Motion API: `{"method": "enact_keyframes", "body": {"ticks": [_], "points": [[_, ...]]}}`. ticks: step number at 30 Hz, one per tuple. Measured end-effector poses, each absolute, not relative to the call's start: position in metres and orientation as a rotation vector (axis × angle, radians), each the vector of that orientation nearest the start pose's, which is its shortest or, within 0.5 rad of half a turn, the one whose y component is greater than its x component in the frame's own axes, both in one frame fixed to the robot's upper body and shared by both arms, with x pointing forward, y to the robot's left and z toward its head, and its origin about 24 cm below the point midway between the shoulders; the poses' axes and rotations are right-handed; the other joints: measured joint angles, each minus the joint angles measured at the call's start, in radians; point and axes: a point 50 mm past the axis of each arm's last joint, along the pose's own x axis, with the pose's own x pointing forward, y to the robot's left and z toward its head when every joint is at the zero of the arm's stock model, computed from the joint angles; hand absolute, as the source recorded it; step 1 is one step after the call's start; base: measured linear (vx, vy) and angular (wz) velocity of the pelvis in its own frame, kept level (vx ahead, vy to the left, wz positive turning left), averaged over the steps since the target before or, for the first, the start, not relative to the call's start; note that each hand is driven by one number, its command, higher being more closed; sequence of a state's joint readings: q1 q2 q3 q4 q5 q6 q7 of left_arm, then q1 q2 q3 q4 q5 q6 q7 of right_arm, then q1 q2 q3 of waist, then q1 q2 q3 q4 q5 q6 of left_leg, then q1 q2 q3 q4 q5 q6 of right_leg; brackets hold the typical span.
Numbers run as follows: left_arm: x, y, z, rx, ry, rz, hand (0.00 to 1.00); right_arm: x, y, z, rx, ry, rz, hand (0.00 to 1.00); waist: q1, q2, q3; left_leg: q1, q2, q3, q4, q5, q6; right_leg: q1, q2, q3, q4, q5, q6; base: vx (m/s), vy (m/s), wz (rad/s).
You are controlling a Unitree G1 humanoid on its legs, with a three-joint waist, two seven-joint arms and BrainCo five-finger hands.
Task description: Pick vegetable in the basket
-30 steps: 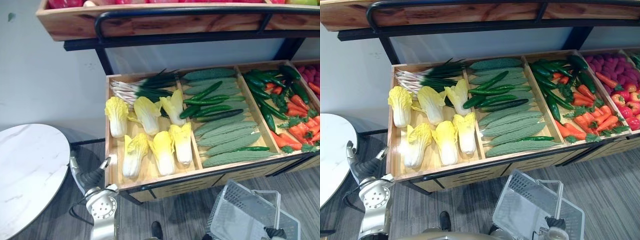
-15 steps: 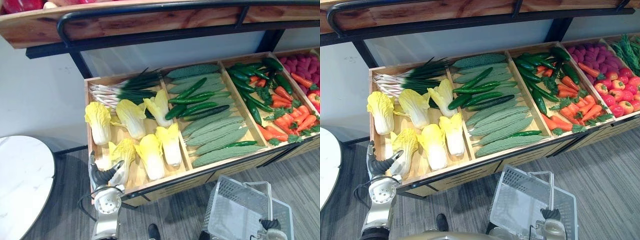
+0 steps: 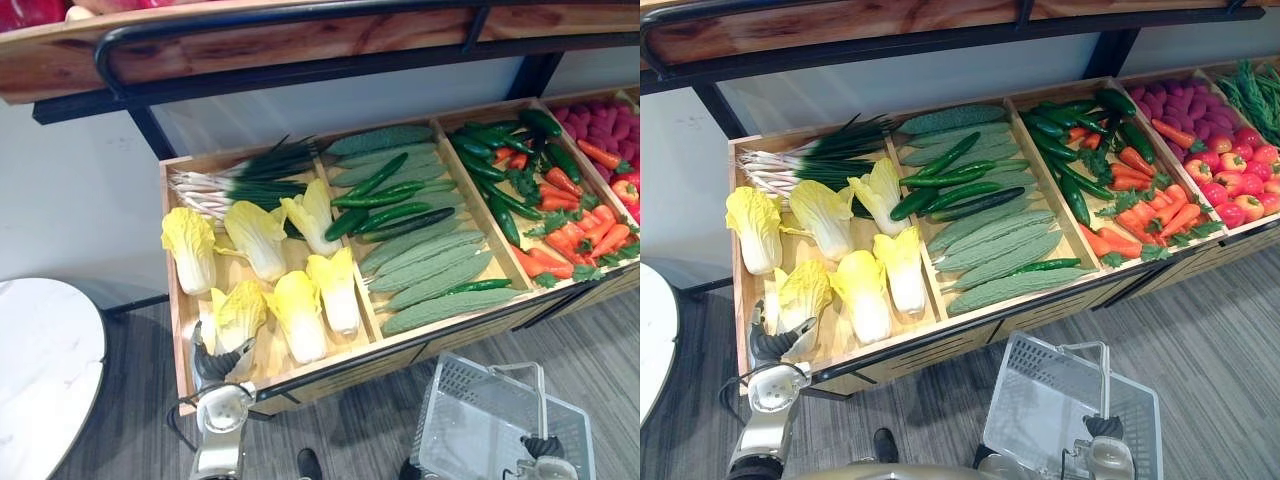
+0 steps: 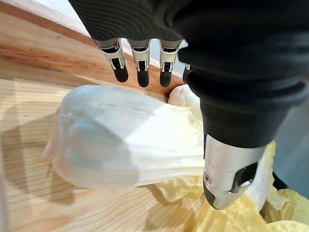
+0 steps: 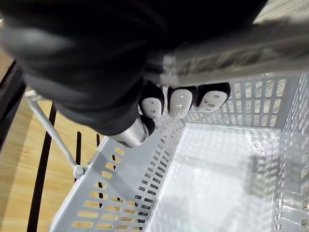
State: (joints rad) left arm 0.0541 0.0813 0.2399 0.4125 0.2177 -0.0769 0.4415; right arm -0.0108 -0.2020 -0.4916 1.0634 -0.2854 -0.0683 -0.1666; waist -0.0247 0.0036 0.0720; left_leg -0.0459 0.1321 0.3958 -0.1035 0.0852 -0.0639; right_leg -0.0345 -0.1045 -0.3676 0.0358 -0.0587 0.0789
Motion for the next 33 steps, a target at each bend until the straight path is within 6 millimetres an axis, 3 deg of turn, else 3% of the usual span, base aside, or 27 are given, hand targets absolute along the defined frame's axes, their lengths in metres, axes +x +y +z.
{"method": "enact_keyframes", "body": {"ticks": [7,12,13,22,33], "points": [[0.193,0.243,-0.066,0.345,0.493,0.568,0.0,0.122,-0.293,-0.127,-0.292,0.961,-0.532,1.0,0.0,0.017,0.002,-0.001,0.001,0.003,0.0,-0.002,-0.002,-0.006,0.001,0.006,0.001,0.0,0.0,0.0,0.0,-0.01],[0.192,0.249,-0.072,0.455,0.546,0.508,0.0,0.124,-0.304,-0.121,-0.318,0.953,-0.546,1.0,0.001,0.029,0.002,-0.003,0.001,0.01,0.0,-0.005,-0.002,-0.015,0.001,0.019,0.003,0.0,0.0,0.01,-0.004,-0.06],[0.193,0.251,-0.073,0.487,0.554,0.492,1.0,0.124,-0.307,-0.12,-0.327,0.952,-0.548,1.0,0.001,0.033,0.004,-0.003,0.002,0.011,0.0,-0.005,-0.002,-0.016,0.002,0.02,0.004,0.0,0.0,0.02,-0.008,-0.03],[0.204,0.267,-0.078,0.571,0.615,0.473,1.0,0.135,-0.312,-0.114,-0.36,0.929,-0.518,1.0,0.002,0.057,0.014,-0.001,0.003,0.036,0.0,-0.006,-0.004,-0.032,0.007,0.045,0.014,0.001,-0.001,0.01,-0.009,-0.07],[0.208,0.267,-0.082,0.555,0.639,0.49,1.0,0.136,-0.306,-0.117,-0.375,0.941,-0.475,1.0,0.01,0.052,0.017,0.017,0.003,0.061,0.0,-0.013,-0.005,-0.033,0.005,0.073,0.014,0.007,0.001,-0.01,-0.004,-0.07]]}}
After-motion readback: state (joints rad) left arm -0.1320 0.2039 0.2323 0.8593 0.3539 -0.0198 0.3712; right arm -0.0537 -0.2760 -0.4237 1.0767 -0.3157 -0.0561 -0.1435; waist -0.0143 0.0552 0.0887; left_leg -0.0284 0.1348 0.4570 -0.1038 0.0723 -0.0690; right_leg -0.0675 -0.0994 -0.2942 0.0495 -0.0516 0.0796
